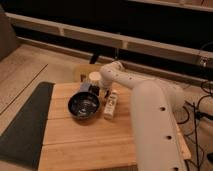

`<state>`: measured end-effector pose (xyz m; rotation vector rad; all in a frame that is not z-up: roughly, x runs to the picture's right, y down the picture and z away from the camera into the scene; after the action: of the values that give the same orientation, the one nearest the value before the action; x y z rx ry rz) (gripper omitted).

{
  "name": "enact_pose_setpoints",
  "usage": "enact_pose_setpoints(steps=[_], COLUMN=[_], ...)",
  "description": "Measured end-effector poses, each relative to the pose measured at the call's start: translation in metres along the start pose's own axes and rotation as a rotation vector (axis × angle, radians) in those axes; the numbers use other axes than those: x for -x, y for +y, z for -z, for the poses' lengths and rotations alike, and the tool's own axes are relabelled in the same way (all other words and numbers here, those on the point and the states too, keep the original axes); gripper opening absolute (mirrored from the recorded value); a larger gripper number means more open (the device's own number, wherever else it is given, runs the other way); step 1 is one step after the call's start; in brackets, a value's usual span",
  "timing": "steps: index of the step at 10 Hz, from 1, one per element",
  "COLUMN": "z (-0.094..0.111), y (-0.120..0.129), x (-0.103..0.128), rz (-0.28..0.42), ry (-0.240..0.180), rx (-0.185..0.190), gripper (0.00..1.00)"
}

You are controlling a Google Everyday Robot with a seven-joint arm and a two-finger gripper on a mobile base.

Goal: Place the eraser on the white sponge

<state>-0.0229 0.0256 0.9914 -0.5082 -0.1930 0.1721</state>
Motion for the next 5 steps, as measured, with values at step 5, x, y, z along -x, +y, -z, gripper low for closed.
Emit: enact_pose_setpoints(steps=[5], z=[0.0055], y=[0.0022], x=[-0.0119], rz=[-0.034], ry=[0.116], rx=[0.036], gripper=[0.27])
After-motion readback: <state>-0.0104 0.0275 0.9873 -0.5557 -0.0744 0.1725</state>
